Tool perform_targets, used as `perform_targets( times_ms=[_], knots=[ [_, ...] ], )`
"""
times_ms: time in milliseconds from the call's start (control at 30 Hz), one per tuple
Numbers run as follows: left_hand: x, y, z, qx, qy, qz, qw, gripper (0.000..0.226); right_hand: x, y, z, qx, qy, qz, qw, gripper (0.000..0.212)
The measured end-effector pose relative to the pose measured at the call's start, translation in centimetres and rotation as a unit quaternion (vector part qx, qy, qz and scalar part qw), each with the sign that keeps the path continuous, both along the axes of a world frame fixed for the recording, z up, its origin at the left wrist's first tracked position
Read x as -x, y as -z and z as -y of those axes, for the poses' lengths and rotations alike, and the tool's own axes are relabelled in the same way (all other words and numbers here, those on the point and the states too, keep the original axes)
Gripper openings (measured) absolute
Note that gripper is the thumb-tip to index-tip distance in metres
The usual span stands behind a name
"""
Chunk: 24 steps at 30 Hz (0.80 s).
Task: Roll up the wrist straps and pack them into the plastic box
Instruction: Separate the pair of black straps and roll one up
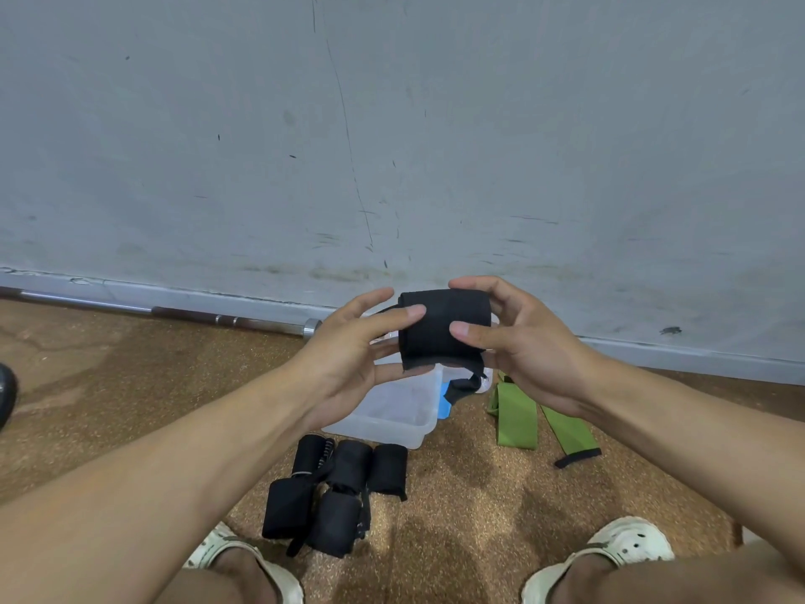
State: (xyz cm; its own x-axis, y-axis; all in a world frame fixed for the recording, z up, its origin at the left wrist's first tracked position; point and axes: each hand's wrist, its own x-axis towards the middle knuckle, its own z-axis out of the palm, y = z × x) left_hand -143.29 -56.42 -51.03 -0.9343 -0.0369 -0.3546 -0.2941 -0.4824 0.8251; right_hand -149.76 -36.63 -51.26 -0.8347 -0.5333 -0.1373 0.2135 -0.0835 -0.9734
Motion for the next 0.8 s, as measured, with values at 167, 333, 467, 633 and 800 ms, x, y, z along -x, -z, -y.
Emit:
perform_targets(
  times_ms=[167, 333, 467, 633, 800],
  knots=[
    [0.0, -0.1, 0.2, 0.001, 0.004, -0.001, 1.000, 0.083, -0.1, 0.0, 0.0, -0.004, -0.011, -0.001, 1.000, 0.048],
    [0.1, 0.2, 0.3, 0.060, 0.008, -0.046, 0.997, 0.091, 0.0, -0.1, 0.0, -0.011, -0.033, 0.089, 0.995, 0.051],
    [-0.1, 0.3, 0.0, 0.063, 0.006, -0.040, 0.997, 0.089, 0.0, 0.0, 0.0, -0.002, -0.029, 0.102, 0.994, 0.047],
    [-0.7, -0.2, -1.2, -0.038, -0.011, 0.023, 0.999, 0.030, -0.6, 0.3, 0.6, -0.008, 0.027, -0.001, 1.000, 0.043],
    [-0.6, 0.1, -2.3, -0.011, -0.071, 0.039, 0.997, 0.006, -1.5, 1.1, 1.7, -0.102, 0.025, -0.053, 0.993, 0.033]
  ],
)
